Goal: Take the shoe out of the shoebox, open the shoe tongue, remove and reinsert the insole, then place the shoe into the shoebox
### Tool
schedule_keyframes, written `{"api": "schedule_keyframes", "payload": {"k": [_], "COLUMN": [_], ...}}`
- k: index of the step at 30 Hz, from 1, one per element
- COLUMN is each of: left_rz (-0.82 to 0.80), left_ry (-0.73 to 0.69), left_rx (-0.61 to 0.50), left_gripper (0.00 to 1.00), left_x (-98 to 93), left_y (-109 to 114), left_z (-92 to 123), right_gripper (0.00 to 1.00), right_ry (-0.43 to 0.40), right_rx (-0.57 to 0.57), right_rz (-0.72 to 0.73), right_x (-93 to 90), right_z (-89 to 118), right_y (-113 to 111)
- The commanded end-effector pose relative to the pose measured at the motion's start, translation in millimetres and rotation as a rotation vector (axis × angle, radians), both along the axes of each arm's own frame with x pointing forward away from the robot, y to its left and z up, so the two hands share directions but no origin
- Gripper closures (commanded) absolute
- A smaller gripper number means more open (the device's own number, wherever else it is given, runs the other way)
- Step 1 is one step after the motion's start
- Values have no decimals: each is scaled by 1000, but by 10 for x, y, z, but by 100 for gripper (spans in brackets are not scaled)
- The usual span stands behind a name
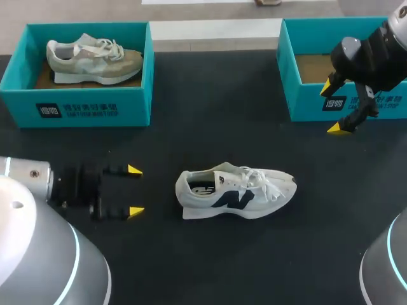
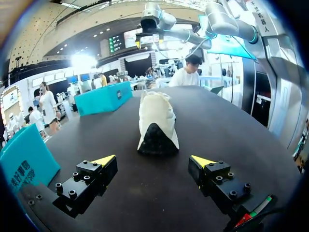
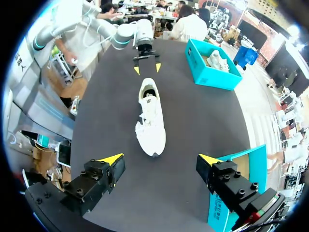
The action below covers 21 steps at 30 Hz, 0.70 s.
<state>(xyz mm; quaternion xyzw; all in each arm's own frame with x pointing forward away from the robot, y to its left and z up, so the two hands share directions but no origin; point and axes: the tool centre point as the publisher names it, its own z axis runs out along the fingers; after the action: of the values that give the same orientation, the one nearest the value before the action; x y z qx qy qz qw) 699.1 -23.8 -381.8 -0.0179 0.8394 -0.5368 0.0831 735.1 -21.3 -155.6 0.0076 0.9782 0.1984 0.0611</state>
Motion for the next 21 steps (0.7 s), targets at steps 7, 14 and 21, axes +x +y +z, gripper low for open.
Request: {"api": "schedule_keyframes", "payload": {"k": [7, 14, 21], "left_rz": [-2, -2, -18], "left_ry": [-6, -6, -10], "left_rx": [-2, -2, -17], "left_gripper": [0, 0, 0], "left_x": [-23, -23, -28], "left_y": [-14, -14, -54], "left_z": [-80, -80, -86], "right_gripper": [0, 0, 0], "right_ry": [4, 4, 4], "right_rx": [-3, -3, -3], "right_rz": [0, 0, 0], "right_x": [21, 21, 21], "right_z": [-3, -3, -3], "right_y": [15, 15, 15]}}
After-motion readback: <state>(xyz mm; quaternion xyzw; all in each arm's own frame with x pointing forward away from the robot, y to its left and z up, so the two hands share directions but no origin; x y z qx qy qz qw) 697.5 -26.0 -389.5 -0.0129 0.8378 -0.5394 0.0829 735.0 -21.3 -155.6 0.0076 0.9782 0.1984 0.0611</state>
